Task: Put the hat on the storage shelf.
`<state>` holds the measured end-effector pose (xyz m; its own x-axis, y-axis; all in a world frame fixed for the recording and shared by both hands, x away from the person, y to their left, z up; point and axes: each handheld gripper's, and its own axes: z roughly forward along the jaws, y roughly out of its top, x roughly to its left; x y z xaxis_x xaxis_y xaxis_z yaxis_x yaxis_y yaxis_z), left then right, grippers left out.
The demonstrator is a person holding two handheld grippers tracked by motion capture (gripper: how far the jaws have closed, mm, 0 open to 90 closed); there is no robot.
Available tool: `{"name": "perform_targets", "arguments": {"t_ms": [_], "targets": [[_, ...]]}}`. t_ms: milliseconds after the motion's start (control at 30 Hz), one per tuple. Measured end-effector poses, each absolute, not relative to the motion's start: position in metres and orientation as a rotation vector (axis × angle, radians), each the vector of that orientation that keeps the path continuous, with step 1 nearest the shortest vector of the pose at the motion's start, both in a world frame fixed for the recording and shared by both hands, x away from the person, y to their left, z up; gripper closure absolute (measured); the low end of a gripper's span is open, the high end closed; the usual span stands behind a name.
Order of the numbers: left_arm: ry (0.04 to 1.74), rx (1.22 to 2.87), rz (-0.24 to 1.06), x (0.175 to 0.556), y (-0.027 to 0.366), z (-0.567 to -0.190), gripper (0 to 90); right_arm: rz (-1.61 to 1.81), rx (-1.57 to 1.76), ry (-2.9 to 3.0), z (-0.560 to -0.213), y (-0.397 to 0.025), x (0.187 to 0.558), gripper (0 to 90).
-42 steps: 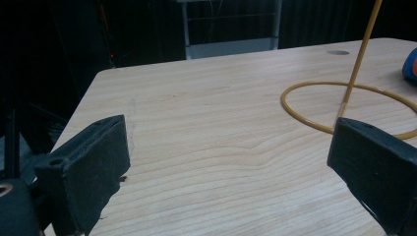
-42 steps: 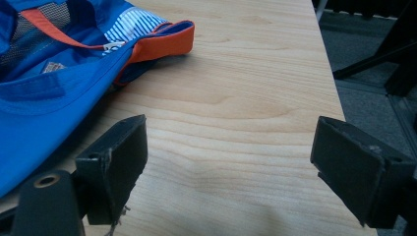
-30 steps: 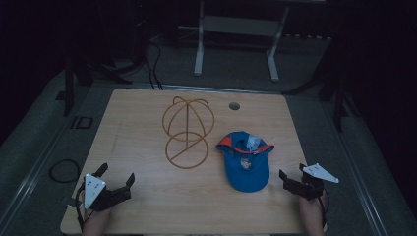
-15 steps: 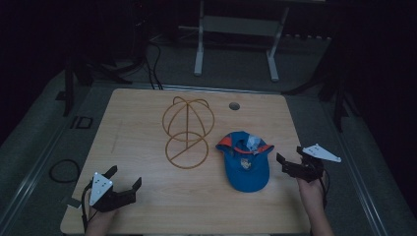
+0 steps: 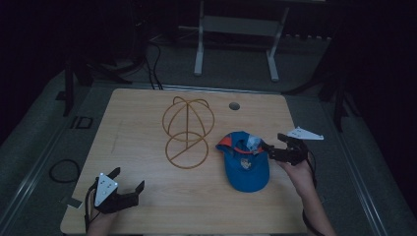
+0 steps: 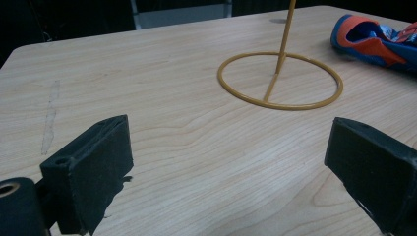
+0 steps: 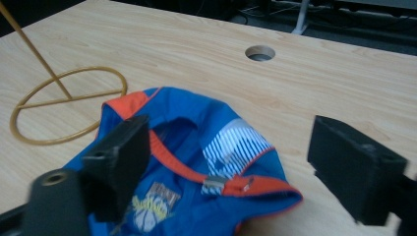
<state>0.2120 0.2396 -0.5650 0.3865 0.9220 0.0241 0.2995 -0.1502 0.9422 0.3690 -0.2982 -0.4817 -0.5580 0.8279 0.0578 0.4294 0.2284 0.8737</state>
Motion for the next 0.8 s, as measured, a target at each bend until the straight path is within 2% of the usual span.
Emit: {"name": "perform_targets", "arguments": {"t_ms": [33, 133, 167, 233, 800], "targets": [[1.094, 1.680, 0.802, 0.212, 0.239, -0.565, 4.4, 1.284, 1.154, 2.102, -0.482, -0.296, 0.373, 21.6], [1.089, 1.680, 0.805, 0.212, 0.239, -0.565, 4.4, 1.265, 1.144, 2.115, -0.485, -0.292, 0.381, 22.5], [1.090, 1.679, 0.808, 0.212, 0.239, -0.565, 4.4, 1.268, 1.144, 2.138, -0.488, -0.289, 0.388, 28.5], [1.091, 1.674, 0.809, 0.212, 0.239, -0.565, 4.4, 1.242, 1.142, 2.151, -0.492, -0.285, 0.394, 30.3], [1.083, 1.677, 0.809, 0.212, 0.239, -0.566, 4.5, 0.960, 1.199, 2.275, -0.541, -0.260, 0.444, 35.6]]}}
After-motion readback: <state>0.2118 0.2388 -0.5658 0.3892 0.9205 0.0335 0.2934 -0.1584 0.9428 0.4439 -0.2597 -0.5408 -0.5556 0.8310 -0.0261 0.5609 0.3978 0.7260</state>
